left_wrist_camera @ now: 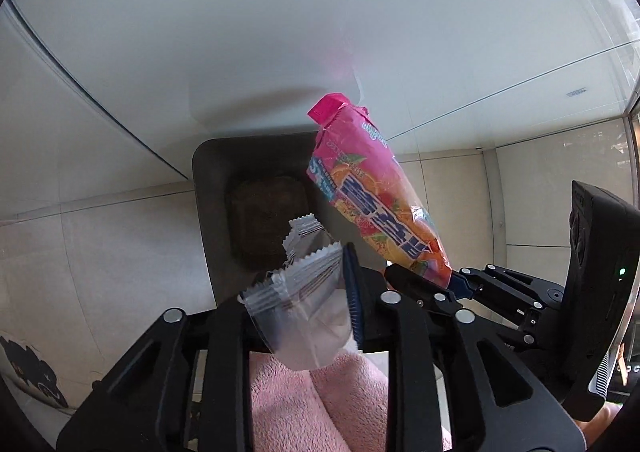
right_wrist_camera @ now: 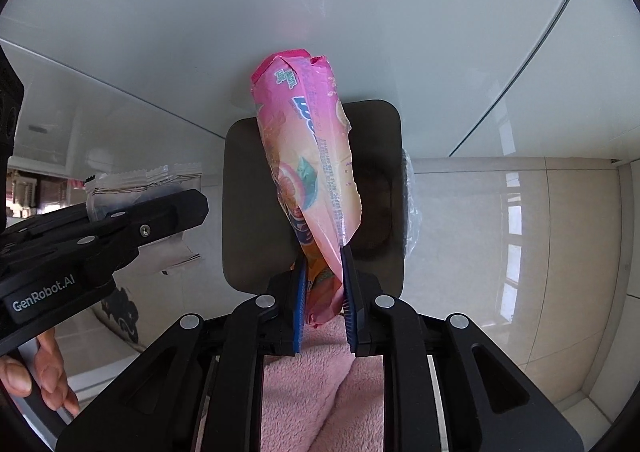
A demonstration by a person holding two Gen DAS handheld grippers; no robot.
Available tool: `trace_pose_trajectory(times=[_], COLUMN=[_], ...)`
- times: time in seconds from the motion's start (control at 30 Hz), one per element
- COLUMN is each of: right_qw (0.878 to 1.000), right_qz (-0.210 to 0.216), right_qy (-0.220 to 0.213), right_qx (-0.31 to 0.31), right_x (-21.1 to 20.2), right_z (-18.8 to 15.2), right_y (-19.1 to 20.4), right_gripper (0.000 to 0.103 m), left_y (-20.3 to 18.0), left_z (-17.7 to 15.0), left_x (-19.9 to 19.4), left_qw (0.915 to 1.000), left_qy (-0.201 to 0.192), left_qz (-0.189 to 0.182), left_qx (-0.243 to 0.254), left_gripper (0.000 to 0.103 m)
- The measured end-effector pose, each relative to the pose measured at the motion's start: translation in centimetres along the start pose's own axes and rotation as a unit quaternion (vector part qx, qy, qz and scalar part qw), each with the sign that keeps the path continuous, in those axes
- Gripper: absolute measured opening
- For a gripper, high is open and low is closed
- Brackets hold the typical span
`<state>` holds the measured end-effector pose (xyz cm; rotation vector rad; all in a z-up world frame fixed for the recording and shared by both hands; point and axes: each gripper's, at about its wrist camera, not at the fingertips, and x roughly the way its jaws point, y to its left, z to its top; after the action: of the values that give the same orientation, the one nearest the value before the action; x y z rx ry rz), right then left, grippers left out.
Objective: Collect trash
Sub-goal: 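Carry the pink wrapper and clear bag down over the floor bin with both grippers, then open both grippers to drop the wrapper and bag into the bin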
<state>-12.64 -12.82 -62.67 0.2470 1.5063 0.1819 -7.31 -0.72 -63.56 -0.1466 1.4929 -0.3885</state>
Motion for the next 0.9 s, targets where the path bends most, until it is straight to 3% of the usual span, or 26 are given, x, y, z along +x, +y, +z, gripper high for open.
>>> trace_pose_trajectory(times=[0.03, 0.1, 0.23, 0.3, 0.57, 0.7, 0.9], right_qw=[1.0, 1.0, 1.0, 1.0, 1.0, 0.999, 0.995], right_qz=[0.0, -0.003, -0.01, -0.013, -0.01, -0.01, -0.021], right_qy=[0.002, 0.0, -0.003, -0.003, -0.017, -0.043, -0.09], right_qx=[-0.001, -0.004, -0.013, -0.018, -0.022, -0.018, -0.038], right_x=[0.2, 0.1, -1.1, -1.6, -6.3, -10.8, -17.3], right_z=[-0.1, 0.0, -0.2, -0.4, -0.6, -0.7, -0.2], right_y=[0.0, 0.0, 0.0, 0.0, -0.4, -0.5, -0.2], right_gripper=[0.026, 0.052, 0.063, 0.078, 0.091, 0.099, 0.099], left_y=[0.0, 0.0, 0.4, 0.5, -0.7, -1.6, -4.1], left_z=[0.1, 0.2, 0.5, 0.7, 0.1, -0.6, -1.3], left_x=[-0.1, -0.6, -2.3, -3.0, -8.0, -11.9, -18.7], left_qw=[1.0, 1.0, 0.9998, 0.9997, 0.9988, 0.9973, 0.9938], left_qy=[-0.002, -0.006, -0.012, -0.016, -0.038, -0.065, -0.107], left_qz=[0.0, 0.0, 0.007, 0.013, 0.026, 0.015, 0.002], left_qx=[-0.002, -0.007, -0.011, -0.011, -0.018, -0.029, -0.032], left_gripper=[0.039, 0.052, 0.065, 0.076, 0.094, 0.095, 0.095])
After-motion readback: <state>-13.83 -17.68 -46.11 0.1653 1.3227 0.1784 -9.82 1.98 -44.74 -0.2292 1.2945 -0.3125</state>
